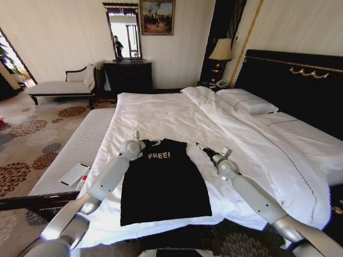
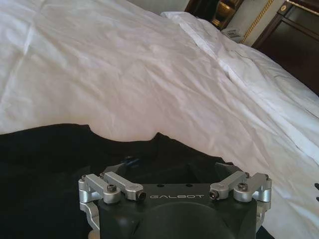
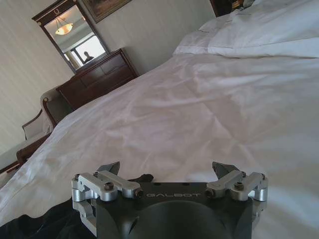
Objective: Fold the clothes on the bed.
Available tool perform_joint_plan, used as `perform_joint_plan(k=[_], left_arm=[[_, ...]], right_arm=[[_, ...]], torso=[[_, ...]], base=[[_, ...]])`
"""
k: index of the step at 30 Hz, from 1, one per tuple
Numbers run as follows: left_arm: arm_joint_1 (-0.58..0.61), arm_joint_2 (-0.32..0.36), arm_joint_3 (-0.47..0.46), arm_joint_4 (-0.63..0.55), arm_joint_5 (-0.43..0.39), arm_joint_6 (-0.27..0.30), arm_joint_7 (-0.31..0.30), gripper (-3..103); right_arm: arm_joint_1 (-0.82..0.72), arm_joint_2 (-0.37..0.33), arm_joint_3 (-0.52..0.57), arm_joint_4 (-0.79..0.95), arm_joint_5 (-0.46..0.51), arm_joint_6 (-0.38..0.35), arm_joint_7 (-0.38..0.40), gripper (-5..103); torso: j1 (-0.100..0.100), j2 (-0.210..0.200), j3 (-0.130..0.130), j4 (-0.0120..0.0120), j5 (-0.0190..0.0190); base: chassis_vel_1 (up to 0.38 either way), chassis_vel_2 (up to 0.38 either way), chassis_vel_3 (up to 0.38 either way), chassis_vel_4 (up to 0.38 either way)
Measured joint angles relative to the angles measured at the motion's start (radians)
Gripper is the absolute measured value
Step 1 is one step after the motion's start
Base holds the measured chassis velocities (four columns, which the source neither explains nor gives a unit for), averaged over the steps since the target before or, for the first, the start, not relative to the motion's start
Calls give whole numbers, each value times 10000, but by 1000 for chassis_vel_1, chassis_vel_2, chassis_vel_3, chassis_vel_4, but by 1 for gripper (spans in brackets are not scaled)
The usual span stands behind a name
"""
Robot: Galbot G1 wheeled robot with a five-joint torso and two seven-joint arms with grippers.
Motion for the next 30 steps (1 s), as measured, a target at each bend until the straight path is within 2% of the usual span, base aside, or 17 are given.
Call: perform_joint_plan(k=[3,5,7,8,11,17,25,30], left_arm=[[251,266,-737,110,22,-53,3,100],[303,321,-914,164,20,-58,3,100],[565,560,-1710,332,-96,-29,-10,100],[565,560,-1710,332,-96,-29,-10,100],[850,769,-2662,546,-493,202,-173,100],[1318,846,-3603,953,-759,754,-227,100],[1484,759,-4061,1495,-499,812,69,100],[1230,603,-4037,2266,139,561,521,100]], right_arm=[[150,29,-109,-131,2,3,-86,100],[208,45,-151,-149,21,3,-89,100],[462,142,-362,-211,145,2,-90,100],[462,142,-362,-211,145,2,-90,100],[745,263,-717,-312,164,0,-82,100],[966,343,-1052,-342,169,0,-37,100],[949,245,-1063,-291,182,0,-23,100],[921,237,-1089,-290,172,0,-33,100]], torso=[[-2,0,0,1,0],[-2,1,0,1,-1],[-2,0,1,7,-4],[-2,0,1,7,-4],[-1,0,1,8,-3],[-2,0,0,4,-3],[-2,1,0,1,-1],[-2,0,0,1,0]], base=[[0,0,0,0],[0,0,0,0],[0,0,0,0],[0,0,0,0],[0,0,0,0],[0,0,0,0],[0,0,0,0],[0,0,0,0]])
